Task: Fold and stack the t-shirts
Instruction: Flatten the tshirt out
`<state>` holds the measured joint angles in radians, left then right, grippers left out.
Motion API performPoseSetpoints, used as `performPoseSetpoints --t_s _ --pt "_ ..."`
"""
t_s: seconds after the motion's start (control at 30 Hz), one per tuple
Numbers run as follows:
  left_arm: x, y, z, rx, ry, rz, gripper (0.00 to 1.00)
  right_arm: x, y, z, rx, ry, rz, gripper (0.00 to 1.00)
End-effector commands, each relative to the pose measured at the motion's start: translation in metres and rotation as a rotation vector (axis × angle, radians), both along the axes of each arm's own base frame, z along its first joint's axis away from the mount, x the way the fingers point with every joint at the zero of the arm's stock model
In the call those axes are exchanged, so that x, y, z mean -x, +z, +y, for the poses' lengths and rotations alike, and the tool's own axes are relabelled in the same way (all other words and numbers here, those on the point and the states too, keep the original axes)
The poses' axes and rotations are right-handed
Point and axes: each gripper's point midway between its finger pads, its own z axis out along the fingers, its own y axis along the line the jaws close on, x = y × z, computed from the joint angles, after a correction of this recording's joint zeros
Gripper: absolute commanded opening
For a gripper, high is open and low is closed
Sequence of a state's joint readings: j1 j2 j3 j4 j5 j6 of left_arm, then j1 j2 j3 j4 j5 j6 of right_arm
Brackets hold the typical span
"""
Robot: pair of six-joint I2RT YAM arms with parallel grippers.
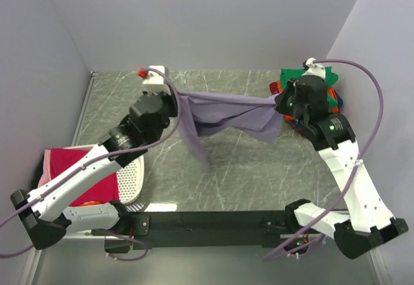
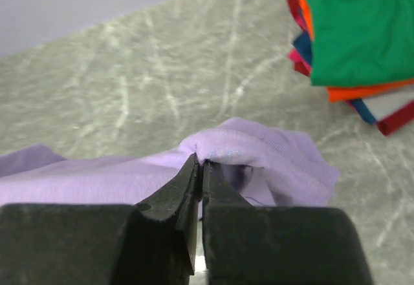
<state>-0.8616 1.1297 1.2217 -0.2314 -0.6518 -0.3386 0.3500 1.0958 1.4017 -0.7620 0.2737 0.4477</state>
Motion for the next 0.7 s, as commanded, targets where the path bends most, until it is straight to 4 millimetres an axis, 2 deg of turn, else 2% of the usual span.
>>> performPoseSetpoints --t_s 0.0,0.03,0.07,0.1,0.13,0.17,0.23,0.4,0.53,0.67 --pt "-0.035 -0.008 0.036 -0.038 0.110 0.015 0.00 -0.007 0.008 -0.005 0.036 -0.005 -0.026 0.10" --pt "-0.050 -0.026 0.039 -0.056 0.149 0.062 0.02 -0.013 0.002 -0.002 0.039 -0.005 -0.015 0.23" --pt "-0.062 -0.042 0.056 -0.055 0.221 0.116 0.07 -0.021 -0.012 0.000 0.049 -0.009 0.022 0.28" --pt "-0.069 -0.054 0.062 -0.078 0.267 0.150 0.16 -0.023 -0.021 0.002 0.050 -0.005 0.042 0.33" --pt "-0.081 -0.071 0.061 -0.115 0.295 0.193 0.18 -0.026 -0.033 0.006 0.048 0.002 0.064 0.41" --pt "-0.083 -0.084 0.064 -0.159 0.322 0.231 0.20 -0.028 -0.042 0.008 0.048 0.012 0.080 0.44" --pt "-0.087 -0.097 0.061 -0.163 0.346 0.269 0.22 -0.027 -0.063 0.011 0.051 0.026 0.117 0.51" --pt "-0.073 -0.115 0.030 -0.142 0.231 0.282 0.24 -0.023 -0.105 0.004 0.089 0.001 0.188 0.56" --pt "-0.057 -0.154 -0.002 -0.140 0.093 0.368 0.24 -0.025 -0.151 0.009 0.085 0.022 0.271 0.57" --pt "-0.045 -0.187 -0.038 -0.124 -0.029 0.431 0.24 -0.033 -0.180 0.012 0.056 0.039 0.323 0.57"
